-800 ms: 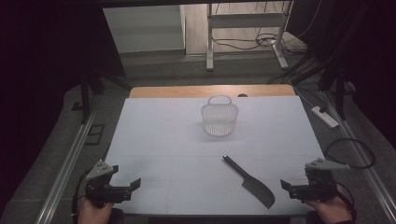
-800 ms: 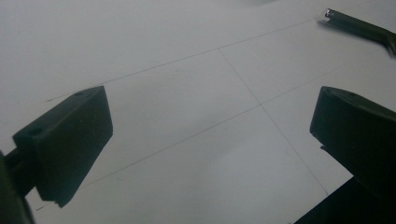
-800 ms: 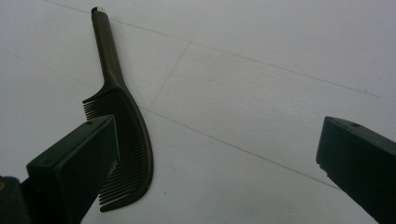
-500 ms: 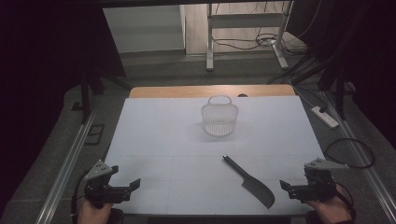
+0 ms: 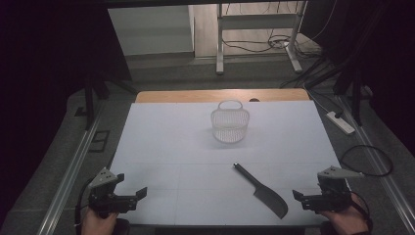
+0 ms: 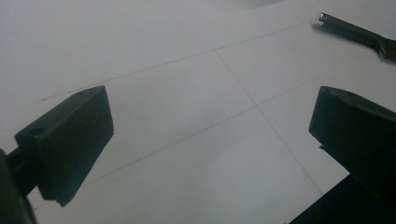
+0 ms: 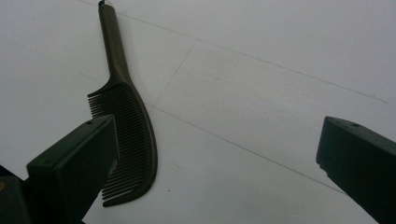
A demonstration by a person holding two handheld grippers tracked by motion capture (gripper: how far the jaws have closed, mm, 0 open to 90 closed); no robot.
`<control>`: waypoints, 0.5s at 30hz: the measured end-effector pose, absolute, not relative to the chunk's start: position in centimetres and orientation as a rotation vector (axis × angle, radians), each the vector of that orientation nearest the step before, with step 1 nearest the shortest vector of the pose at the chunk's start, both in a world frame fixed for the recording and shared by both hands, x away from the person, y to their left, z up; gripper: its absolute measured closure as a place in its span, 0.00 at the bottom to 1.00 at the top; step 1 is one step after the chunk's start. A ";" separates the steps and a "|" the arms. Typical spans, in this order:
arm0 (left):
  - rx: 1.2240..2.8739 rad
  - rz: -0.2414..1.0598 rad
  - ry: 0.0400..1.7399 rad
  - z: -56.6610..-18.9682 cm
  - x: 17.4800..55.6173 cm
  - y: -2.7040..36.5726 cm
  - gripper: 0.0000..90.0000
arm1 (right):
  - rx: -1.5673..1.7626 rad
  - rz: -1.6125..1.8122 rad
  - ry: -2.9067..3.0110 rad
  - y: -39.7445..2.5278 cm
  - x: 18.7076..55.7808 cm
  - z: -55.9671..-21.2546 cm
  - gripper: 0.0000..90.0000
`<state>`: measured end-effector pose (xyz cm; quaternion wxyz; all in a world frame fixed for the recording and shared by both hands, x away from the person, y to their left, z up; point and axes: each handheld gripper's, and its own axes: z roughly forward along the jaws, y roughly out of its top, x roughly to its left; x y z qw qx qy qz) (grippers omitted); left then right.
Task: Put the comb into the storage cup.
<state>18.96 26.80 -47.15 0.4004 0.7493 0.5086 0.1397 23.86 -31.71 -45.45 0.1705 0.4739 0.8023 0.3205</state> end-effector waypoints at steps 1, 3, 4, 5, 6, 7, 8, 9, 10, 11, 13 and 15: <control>1.897 0.354 1.286 -47.2 19.0 26.8 0.00 | 1.337 0.905 2.281 -31.6 23.8 -45.5 0.00; 1.897 0.355 1.285 -47.2 19.0 26.8 0.00 | 1.324 0.899 2.292 -31.5 23.8 -45.5 0.00; 1.897 0.355 1.285 -47.2 19.0 26.8 0.00 | 1.320 0.897 2.297 -31.5 23.8 -45.4 0.00; 1.896 0.354 1.285 -47.2 19.0 26.8 0.00 | 1.320 0.897 2.297 -31.5 23.8 -45.4 0.00; 1.896 0.353 1.286 -47.2 19.0 26.8 0.00 | 1.313 0.896 2.303 -31.4 23.9 -45.4 0.00; 1.895 0.352 1.287 -47.2 19.0 26.8 0.00 | 1.309 0.894 2.309 -31.4 23.9 -45.4 0.00; 1.894 0.351 1.287 -47.2 19.0 26.8 0.00 | 1.303 0.889 2.319 -31.3 23.9 -45.4 0.00; 1.893 0.350 1.288 -47.2 19.0 26.8 0.00 | 1.301 0.888 2.323 -31.3 23.9 -45.4 0.00; 1.893 0.350 1.288 -47.2 19.0 26.8 0.00 | 1.301 0.888 2.323 -31.3 23.9 -45.4 0.00; 1.893 0.350 1.288 -47.2 19.0 26.8 0.00 | 1.298 0.888 2.327 -31.2 23.9 -45.4 0.00; 1.890 0.346 1.289 -47.2 19.0 26.9 0.00 | 1.286 0.894 2.334 -31.1 23.9 -45.3 0.00; 1.889 0.346 1.290 -47.2 19.0 26.9 0.00 | 1.279 0.896 2.336 -31.1 24.0 -45.3 0.00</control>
